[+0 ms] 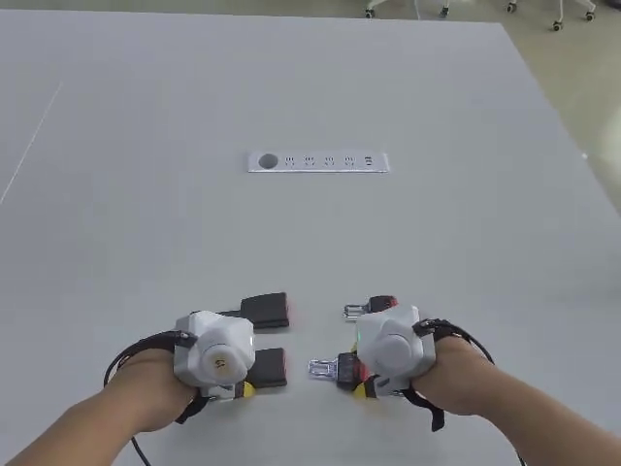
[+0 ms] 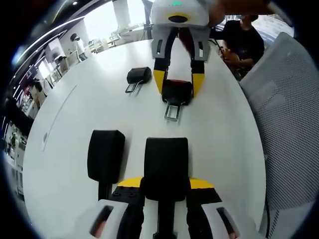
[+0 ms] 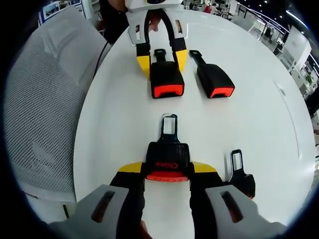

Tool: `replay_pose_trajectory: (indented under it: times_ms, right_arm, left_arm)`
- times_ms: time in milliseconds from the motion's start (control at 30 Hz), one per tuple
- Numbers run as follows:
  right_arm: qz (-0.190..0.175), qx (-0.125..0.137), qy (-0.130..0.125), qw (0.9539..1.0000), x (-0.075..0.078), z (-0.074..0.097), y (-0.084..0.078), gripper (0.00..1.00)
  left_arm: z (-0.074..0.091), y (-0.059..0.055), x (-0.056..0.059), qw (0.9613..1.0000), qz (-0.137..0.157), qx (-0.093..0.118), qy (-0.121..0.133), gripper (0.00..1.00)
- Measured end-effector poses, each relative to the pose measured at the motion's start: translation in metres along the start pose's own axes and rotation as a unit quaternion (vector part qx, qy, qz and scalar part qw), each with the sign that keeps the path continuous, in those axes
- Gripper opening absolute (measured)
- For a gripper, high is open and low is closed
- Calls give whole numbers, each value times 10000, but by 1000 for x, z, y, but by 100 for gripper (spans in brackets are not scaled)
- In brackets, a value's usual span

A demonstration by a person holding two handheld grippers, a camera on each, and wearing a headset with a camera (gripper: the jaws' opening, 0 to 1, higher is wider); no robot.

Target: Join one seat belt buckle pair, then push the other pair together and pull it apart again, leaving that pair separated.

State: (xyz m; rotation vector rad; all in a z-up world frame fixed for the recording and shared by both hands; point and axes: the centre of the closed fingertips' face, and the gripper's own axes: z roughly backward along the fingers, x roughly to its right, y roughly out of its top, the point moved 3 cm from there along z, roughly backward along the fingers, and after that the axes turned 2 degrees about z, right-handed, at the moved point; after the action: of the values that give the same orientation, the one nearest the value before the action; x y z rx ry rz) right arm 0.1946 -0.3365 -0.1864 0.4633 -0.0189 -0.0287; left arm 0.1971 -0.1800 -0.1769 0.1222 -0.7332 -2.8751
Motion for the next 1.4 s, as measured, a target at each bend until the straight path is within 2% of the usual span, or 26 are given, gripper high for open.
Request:
replay_pose_trajectory:
  times_ms: [433, 600, 867, 967, 1133, 1300, 1400]
  right_arm:
    - [74, 124, 19, 9999, 3, -10, 22, 33]
    - [93, 228, -30, 9997, -4, -14, 31, 33]
    - [185, 272, -82, 9994, -2, -19, 38, 33]
    - [279, 202, -43, 9994, -2, -20, 40, 33]
    - [174, 215, 89, 9996, 0, -18, 41, 33]
    - [324, 43, 113, 9994, 2, -21, 42, 32]
    - [383, 39, 122, 9992, 1, -20, 43, 32]
  left_arm:
    - [0, 1, 0, 10000, 12, -15, -28, 32]
    - [-1, 0, -1, 10000, 4, -49, -47, 32]
    - [-3, -1, -1, 9999, 39, -31, -93, 32]
    - [-3, -1, -1, 9999, -37, -57, -126, 32]
    - [-4, -1, -1, 9998, -78, -69, -180, 32]
    - [-3, -1, -1, 9998, -58, -66, -204, 32]
    - [-4, 0, -1, 9997, -71, -117, -208, 32]
